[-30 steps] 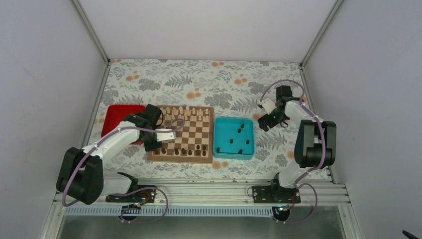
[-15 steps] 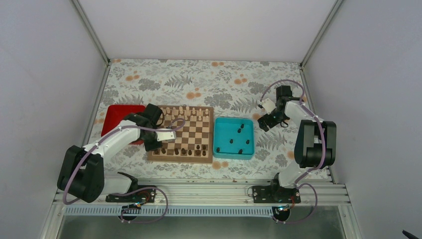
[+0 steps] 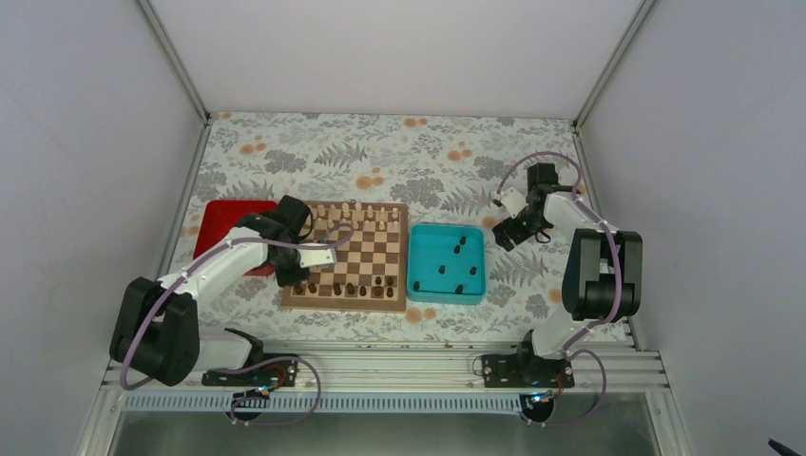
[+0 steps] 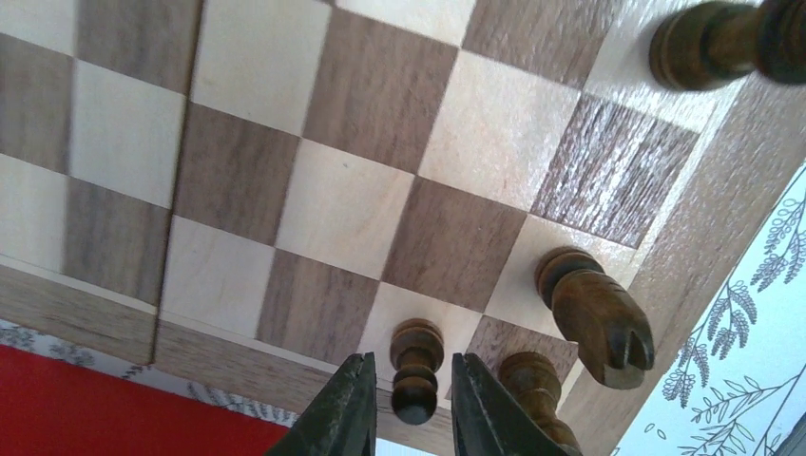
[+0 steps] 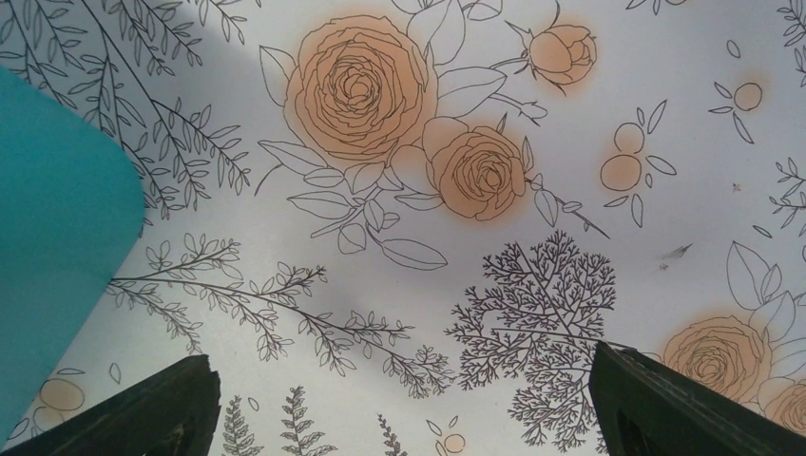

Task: Set up the chess pieces on the board
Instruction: Place the chess piece on the chessboard, then pick up the chess piece from the storage box.

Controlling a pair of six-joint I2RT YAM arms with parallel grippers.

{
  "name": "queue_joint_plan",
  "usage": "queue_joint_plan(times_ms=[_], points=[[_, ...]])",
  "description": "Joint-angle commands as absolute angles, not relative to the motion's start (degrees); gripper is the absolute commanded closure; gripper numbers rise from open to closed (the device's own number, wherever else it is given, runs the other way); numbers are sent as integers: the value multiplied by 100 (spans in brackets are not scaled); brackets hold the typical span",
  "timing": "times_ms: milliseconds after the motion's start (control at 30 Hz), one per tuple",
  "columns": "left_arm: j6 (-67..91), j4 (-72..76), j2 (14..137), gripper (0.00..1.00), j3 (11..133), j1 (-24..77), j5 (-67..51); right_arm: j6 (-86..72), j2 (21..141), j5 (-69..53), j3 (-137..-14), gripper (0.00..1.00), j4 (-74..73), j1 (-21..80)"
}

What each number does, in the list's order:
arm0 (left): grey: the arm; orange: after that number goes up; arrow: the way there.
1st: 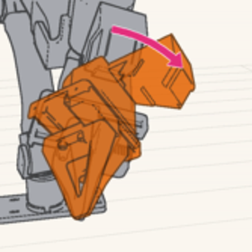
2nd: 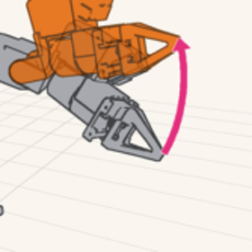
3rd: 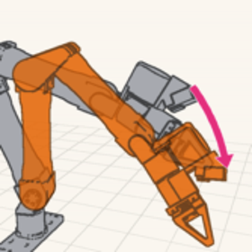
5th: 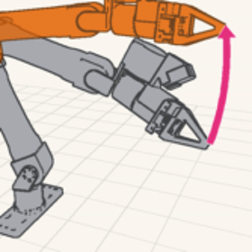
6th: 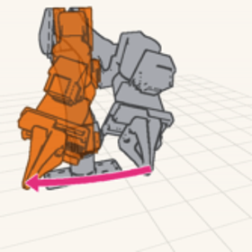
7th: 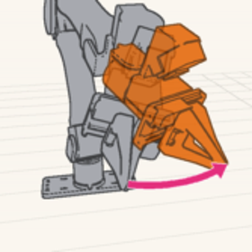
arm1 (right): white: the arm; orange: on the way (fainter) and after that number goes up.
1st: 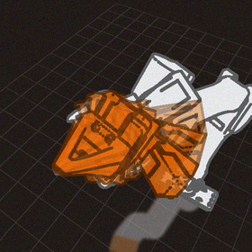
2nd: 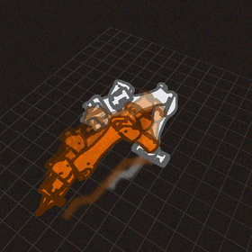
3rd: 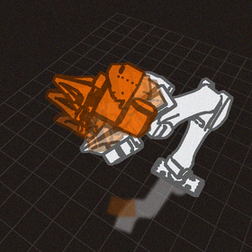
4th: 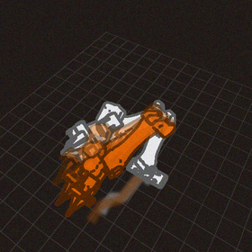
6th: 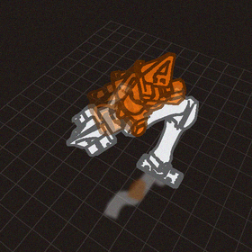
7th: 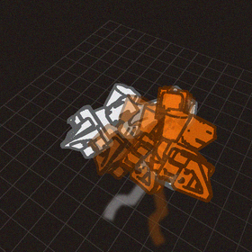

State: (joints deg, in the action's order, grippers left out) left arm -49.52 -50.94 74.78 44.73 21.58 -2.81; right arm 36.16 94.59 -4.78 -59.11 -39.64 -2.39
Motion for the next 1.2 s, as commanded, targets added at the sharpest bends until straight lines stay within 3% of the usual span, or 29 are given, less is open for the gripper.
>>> queue_joint_plan(times_ms=[0,167,400,900,1167], points=[[-4997,-5353,7472,78,4860,2142,-445,3606,9494,-430,-5845,0,-3883,-307],[-5048,-5863,7449,77,5458,2148,-517,3621,9477,-439,-5843,0,-3883,-301],[-4923,-6473,7922,73,7483,2651,-914,3616,9458,-457,-5866,0,-3876,-311],[-4657,-5560,11369,69,10686,5051,-1073,3632,9399,-605,-5929,0,-3886,-308],[-4923,-5718,12307,70,11026,5577,-1547,3676,9494,-633,-5890,0,-3884,-291]])
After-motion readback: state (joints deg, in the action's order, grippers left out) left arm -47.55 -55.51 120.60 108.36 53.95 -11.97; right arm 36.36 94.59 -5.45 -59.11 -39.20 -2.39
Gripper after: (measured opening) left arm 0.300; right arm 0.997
